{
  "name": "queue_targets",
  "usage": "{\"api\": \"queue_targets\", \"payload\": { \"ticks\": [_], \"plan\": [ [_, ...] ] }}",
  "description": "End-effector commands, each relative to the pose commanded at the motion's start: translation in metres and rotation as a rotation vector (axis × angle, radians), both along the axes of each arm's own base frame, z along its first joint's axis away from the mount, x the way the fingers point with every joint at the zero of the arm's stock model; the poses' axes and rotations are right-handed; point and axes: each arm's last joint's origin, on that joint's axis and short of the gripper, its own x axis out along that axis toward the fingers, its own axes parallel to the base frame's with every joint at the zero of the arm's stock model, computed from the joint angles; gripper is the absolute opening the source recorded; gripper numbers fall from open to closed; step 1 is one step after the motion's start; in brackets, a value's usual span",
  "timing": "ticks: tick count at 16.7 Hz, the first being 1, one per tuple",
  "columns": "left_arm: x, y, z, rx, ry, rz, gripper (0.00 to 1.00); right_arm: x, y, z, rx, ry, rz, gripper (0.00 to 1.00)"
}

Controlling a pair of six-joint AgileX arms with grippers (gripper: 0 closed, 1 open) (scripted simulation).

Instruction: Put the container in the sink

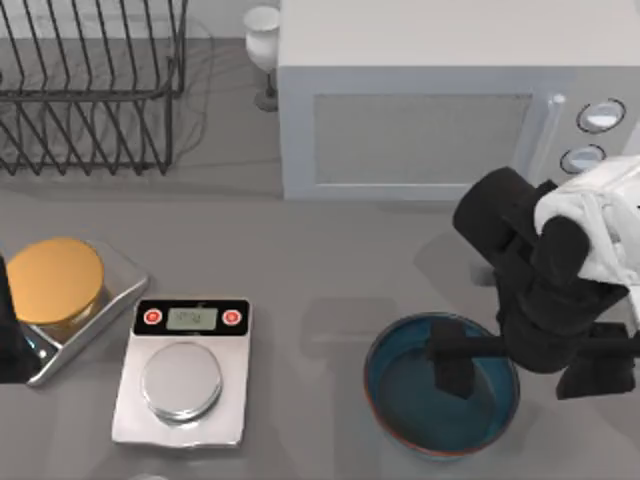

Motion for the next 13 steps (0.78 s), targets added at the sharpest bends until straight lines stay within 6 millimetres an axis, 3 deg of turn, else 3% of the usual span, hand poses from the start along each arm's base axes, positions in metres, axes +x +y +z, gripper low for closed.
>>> {"api": "queue_targets", "payload": {
  "ticks": [10,13],
  "plan": [
    [0.0,0.0,0.0,0.0,0.0,0.0,1.0,0.0,0.0,0.0,0.0,0.0,0.0,0.02],
    [0.0,0.0,0.0,0.0,0.0,0.0,1.0,0.0,0.0,0.0,0.0,0.0,0.0,0.0]
  ]
}}
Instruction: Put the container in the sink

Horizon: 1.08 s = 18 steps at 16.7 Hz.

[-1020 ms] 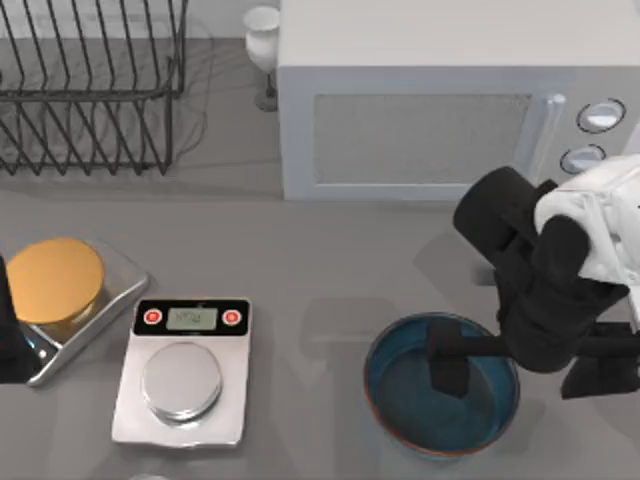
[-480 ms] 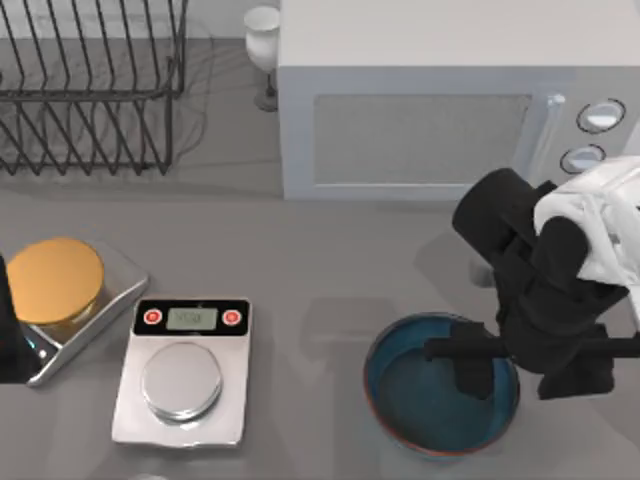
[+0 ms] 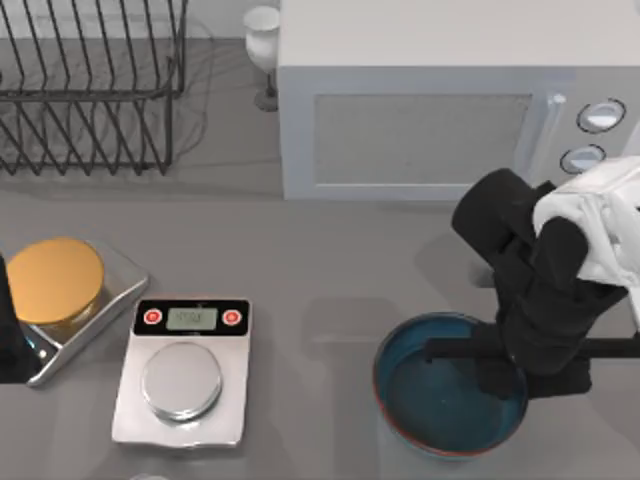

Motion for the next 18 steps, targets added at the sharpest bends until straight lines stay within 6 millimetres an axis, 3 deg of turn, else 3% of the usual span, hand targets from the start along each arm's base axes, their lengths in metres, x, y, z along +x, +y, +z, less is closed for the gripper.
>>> {"api": "queue_targets", "payload": {
  "ticks": [7,9,13,18],
  "plan": [
    [0.0,0.0,0.0,0.0,0.0,0.0,1.0,0.0,0.0,0.001,0.001,-0.002,0.0,0.0],
    [0.0,0.0,0.0,0.0,0.0,0.0,1.0,0.004,0.003,0.011,0.004,-0.007,0.0,0.0],
    [0.0,0.0,0.0,0.0,0.0,0.0,1.0,0.011,0.008,0.058,0.0,-0.001,-0.004,0.0],
    [0.0,0.0,0.0,0.0,0.0,0.0,1.0,0.004,0.003,0.128,-0.014,0.019,-0.002,0.0]
  ]
}}
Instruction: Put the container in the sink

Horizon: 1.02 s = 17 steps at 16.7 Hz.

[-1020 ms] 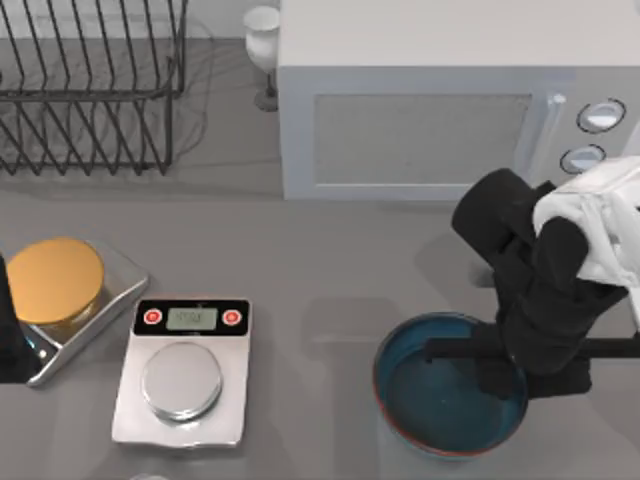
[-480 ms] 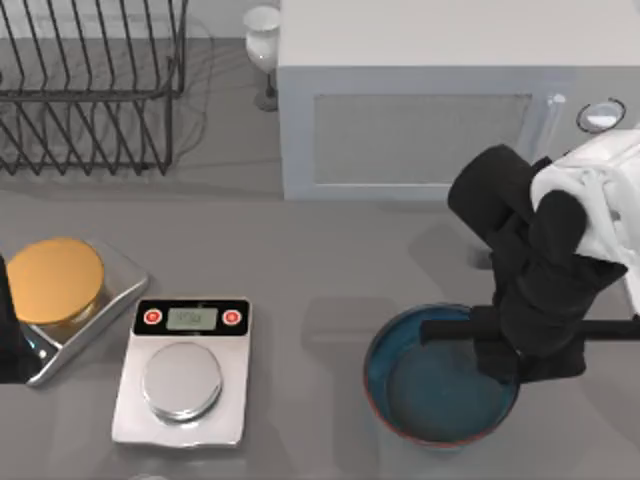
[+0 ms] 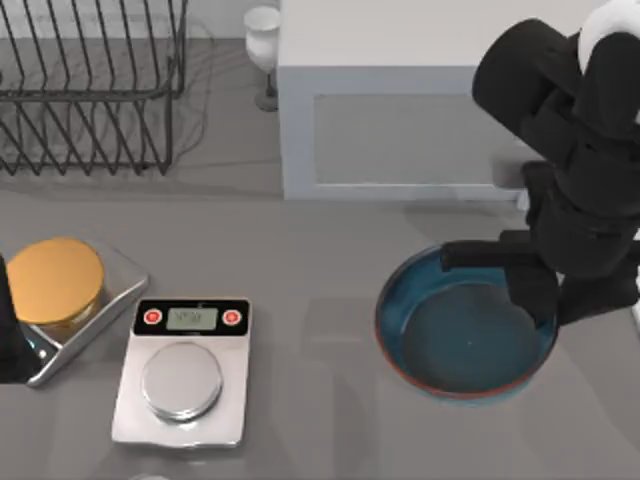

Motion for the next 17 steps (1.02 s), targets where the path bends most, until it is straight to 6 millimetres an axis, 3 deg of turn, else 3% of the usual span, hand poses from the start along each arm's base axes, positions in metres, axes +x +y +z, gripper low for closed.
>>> {"api": "queue_targets", "payload": {
  "ticks": [3,10,13,17],
  "plan": [
    [0.0,0.0,0.0,0.0,0.0,0.0,1.0,-0.004,-0.004,0.022,0.014,-0.02,0.001,0.0],
    [0.0,0.0,0.0,0.0,0.0,0.0,1.0,0.001,-0.01,0.013,0.014,-0.016,-0.013,0.0],
    [0.0,0.0,0.0,0.0,0.0,0.0,1.0,0.019,-0.041,-0.013,0.032,-0.024,-0.092,0.0],
    [0.0,0.0,0.0,0.0,0.0,0.0,1.0,0.044,-0.119,-0.062,0.094,-0.111,-0.276,0.0]
  ]
}}
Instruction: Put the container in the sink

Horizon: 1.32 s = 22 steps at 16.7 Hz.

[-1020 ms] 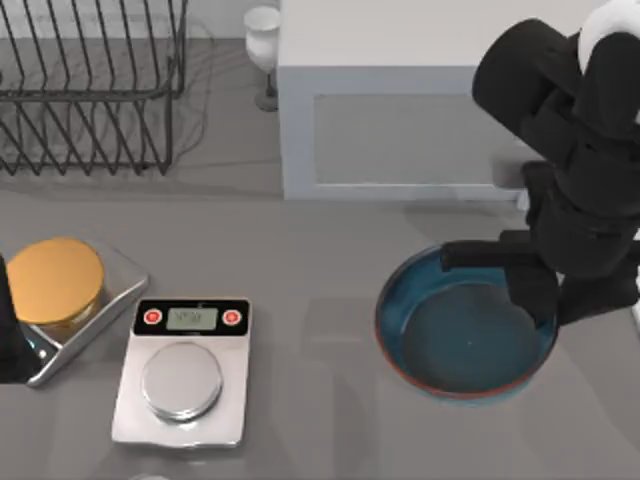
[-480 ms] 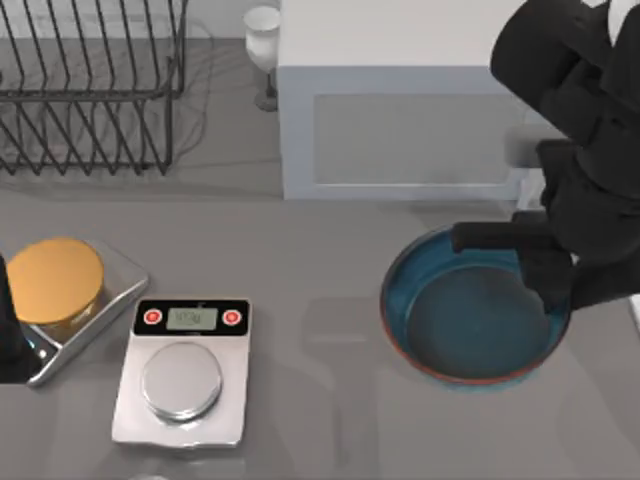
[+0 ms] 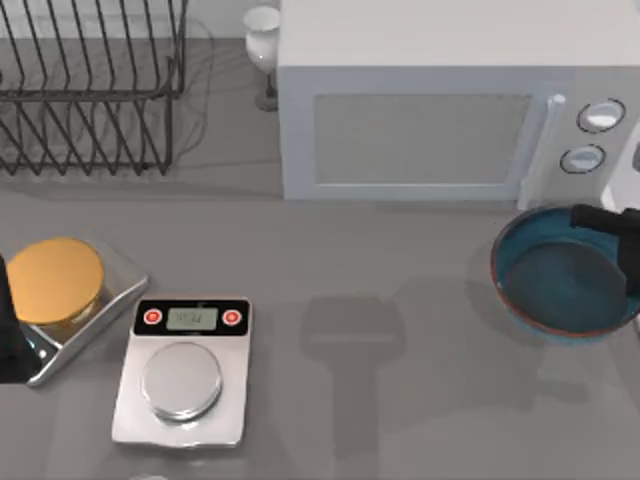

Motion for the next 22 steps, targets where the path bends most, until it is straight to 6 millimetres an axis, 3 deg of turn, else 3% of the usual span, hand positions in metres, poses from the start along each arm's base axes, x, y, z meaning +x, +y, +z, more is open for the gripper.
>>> {"api": "queue_targets", "payload": {
  "ticks": [5,8,10,13,16,22],
  "plan": [
    [0.0,0.0,0.0,0.0,0.0,0.0,1.0,0.005,-0.109,-0.043,0.035,-0.334,-0.207,0.0],
    [0.0,0.0,0.0,0.0,0.0,0.0,1.0,-0.001,-0.158,-0.047,-0.019,-0.629,-0.238,0.0],
    [0.0,0.0,0.0,0.0,0.0,0.0,1.0,-0.006,-0.179,-0.04,-0.081,-0.835,-0.206,0.0],
    [0.0,0.0,0.0,0.0,0.0,0.0,1.0,-0.013,-0.194,-0.021,-0.177,-1.114,-0.099,0.0],
    [0.0,0.0,0.0,0.0,0.0,0.0,1.0,-0.017,-0.193,-0.002,-0.246,-1.318,0.031,0.0],
    [0.0,0.0,0.0,0.0,0.0,0.0,1.0,-0.023,-0.187,0.014,-0.295,-1.467,0.151,0.0]
  ]
}}
